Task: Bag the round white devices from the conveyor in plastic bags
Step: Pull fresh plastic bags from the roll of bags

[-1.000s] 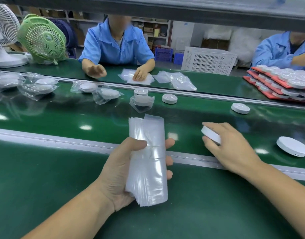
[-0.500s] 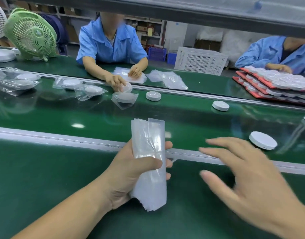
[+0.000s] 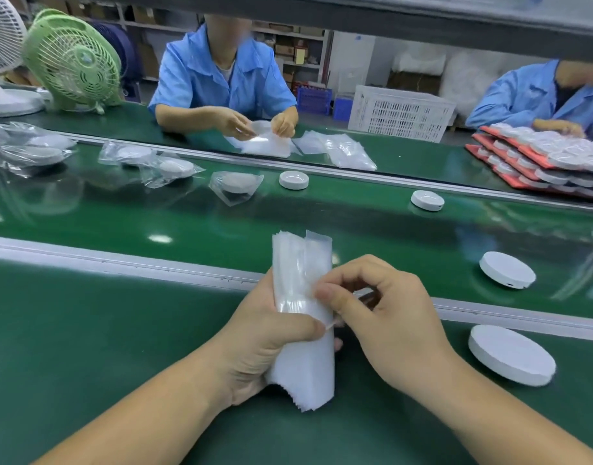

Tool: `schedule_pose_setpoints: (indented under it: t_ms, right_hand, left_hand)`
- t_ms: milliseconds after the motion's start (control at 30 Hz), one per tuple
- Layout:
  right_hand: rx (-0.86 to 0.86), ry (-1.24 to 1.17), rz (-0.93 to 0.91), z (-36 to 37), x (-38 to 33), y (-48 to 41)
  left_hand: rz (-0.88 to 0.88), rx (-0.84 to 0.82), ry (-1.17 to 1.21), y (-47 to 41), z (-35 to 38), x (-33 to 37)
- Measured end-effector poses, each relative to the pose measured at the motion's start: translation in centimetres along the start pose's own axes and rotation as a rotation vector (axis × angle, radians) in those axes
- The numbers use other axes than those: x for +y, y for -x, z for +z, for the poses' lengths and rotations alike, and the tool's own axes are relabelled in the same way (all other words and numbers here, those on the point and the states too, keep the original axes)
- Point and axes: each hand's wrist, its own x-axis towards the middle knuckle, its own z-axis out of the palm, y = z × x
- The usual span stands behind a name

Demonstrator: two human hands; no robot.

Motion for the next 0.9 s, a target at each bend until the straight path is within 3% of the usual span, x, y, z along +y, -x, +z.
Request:
schedule_pose_setpoints:
  t_ms: [200, 367, 533, 900]
  right_hand:
    - [0.036, 0.107, 0.003, -0.3, 0.5, -0.2]
    - [-0.088, 0.100, -0.111, -0.2, 0.7, 0.3]
    - [-0.048, 0.016, -0.128, 0.4, 0.9, 0.3]
    - [-0.019, 0.151, -0.099, 0.3, 1.5, 0.1]
  left_hand:
    - [-0.025, 0.052, 0.035, -0.1, -0.5, -0.2]
    - [0.010, 0.001, 0.011, -0.2, -0.5, -0.1]
    - [-0.009, 0.016, 0.036, -0.2, -0.6, -0.3]
    - [-0.018, 0.048, 0.000, -0.2, -0.6, -0.4]
